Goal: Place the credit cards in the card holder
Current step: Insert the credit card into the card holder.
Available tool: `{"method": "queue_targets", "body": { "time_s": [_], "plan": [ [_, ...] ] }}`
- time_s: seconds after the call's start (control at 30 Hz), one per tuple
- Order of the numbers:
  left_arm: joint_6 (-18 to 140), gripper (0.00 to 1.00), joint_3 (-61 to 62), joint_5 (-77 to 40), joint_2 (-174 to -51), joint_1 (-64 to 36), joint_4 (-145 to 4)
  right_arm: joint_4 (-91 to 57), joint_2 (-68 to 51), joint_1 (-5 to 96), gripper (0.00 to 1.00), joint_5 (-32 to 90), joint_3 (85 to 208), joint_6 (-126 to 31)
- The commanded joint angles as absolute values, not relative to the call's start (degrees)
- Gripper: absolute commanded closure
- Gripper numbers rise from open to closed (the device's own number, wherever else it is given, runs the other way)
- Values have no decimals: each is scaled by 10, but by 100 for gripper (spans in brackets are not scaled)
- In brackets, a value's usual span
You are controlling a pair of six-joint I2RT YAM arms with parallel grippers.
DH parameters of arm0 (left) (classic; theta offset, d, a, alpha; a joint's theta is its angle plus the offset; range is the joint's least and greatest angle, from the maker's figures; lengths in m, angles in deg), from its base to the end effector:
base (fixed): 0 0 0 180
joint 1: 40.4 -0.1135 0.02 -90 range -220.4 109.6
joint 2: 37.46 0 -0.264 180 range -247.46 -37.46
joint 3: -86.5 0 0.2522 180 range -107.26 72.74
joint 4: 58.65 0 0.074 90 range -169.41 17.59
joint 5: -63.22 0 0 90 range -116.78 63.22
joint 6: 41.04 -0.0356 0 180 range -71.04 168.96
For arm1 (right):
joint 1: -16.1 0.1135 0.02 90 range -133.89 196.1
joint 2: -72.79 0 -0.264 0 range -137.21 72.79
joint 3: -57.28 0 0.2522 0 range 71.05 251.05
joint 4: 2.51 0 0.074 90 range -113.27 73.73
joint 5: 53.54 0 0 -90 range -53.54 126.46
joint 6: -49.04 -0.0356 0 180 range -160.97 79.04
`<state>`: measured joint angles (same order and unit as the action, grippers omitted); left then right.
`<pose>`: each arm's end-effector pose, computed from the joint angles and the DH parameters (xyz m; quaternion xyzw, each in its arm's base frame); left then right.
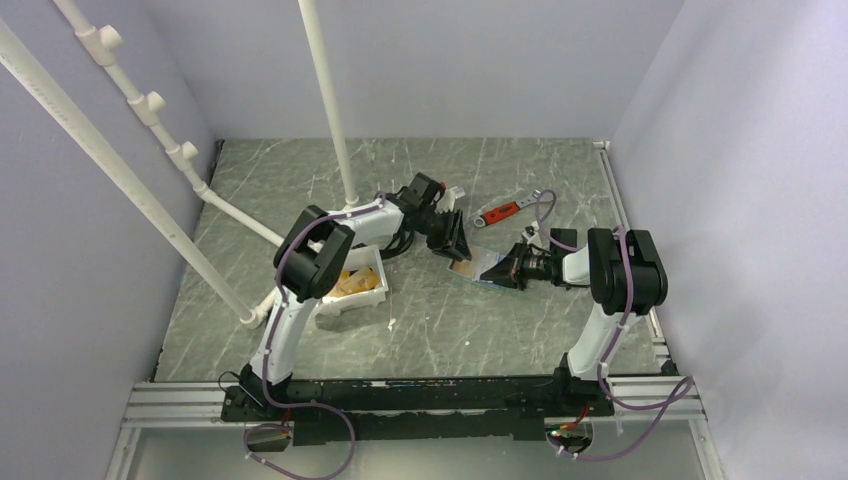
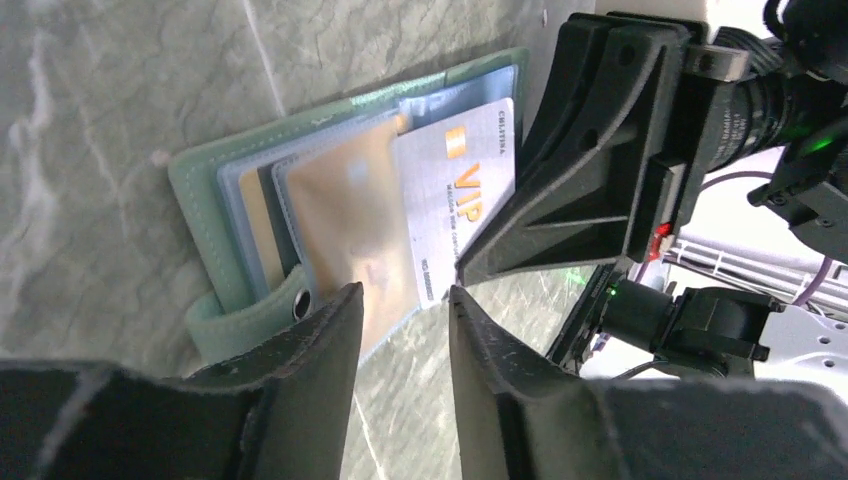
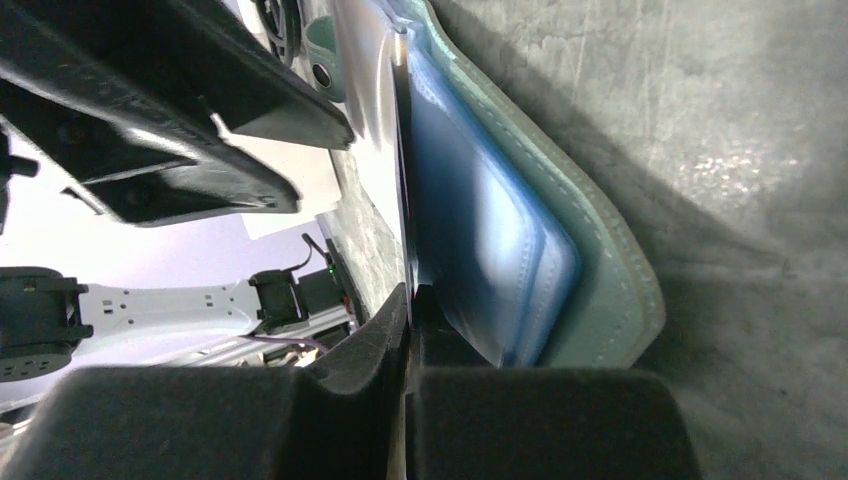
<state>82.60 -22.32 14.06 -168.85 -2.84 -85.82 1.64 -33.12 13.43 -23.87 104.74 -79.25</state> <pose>0.3764 -0.3188 0.1377 0.1501 0.8753 -0.4541 0.0715 0.2789 0.0180 0.0781 0.1436 0.8248 0.5364 0.1060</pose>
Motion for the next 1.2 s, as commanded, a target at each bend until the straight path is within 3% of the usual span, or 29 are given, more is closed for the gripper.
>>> {"method": "queue_targets", "body": {
  "time_s": [0.0, 0.3, 0.73, 1.17],
  "plan": [
    [791, 55, -220, 91, -1620, -38, -907, 31, -345, 139, 100, -227, 1052, -786],
    [752, 53, -259, -34, -1664, -45, -1012, -59, -340, 139, 100, -198, 1091, -719],
    [739, 66, -314, -52, -1726, -45, -1052, -104, -324, 140, 100, -213, 1080, -704],
    [737, 67, -300, -28, -1722, -45, -1041, -52, -366, 141, 100, -215, 1121, -717]
  ]
}}
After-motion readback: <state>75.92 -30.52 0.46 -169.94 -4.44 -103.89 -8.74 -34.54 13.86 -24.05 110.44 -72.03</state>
